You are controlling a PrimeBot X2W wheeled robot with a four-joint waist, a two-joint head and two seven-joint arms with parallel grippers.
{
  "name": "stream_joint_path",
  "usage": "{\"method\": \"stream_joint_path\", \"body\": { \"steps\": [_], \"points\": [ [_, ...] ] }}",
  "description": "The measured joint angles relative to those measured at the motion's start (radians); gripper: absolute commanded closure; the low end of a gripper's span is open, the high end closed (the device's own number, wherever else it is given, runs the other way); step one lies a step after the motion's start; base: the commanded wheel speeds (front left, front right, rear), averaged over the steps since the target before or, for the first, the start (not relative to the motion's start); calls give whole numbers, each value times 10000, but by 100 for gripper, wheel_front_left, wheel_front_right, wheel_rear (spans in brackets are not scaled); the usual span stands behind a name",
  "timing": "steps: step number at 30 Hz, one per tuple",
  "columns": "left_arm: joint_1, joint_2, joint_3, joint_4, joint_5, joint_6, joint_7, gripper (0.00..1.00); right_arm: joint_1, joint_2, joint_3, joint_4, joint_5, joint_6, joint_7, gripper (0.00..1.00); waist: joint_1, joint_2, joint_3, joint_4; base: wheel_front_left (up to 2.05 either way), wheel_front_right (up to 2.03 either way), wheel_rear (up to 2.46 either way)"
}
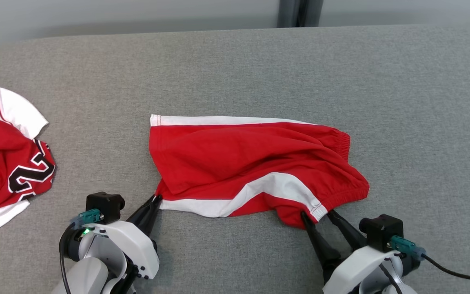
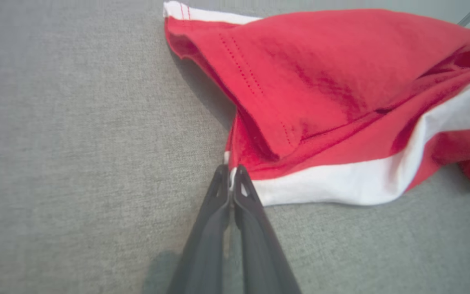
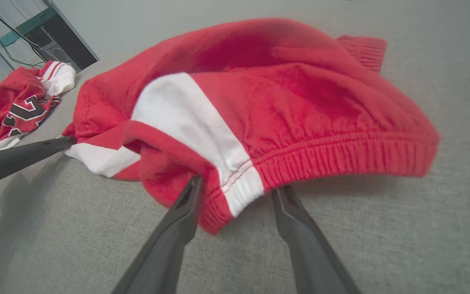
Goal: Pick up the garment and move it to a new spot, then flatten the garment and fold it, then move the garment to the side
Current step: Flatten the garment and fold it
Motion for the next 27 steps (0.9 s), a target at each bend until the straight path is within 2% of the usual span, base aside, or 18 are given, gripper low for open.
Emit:
{"method": "stream_joint_path", "body": {
  "steps": [4,9,14,19,27],
  "points": [
    [-86,-8,132,-69,59,88,-389,100,-243,4,111,119,130,0,-211,100,0,0,-18,95,0,0,0],
    [-198,173,552,-826,165,604,-957,100,-440,-222,88,-777,265,0,-364,100,0,0,-75,34,0,0,0],
    [-355,619,1020,-2406,341,1197,-1110,100,-840,-763,-86,-2351,982,0,-105,100,0,0,-189,-104,0,0,0],
    [-697,1110,1521,-4201,596,1751,-1058,100,-1422,-1158,-673,-3745,2073,0,226,100,0,0,-340,-177,0,0,0],
    [-1649,1471,2123,-6631,899,2418,-813,100,-2425,-1603,-1735,-4939,2828,0,453,100,0,0,-588,-208,0,0,0]
  ]
}}
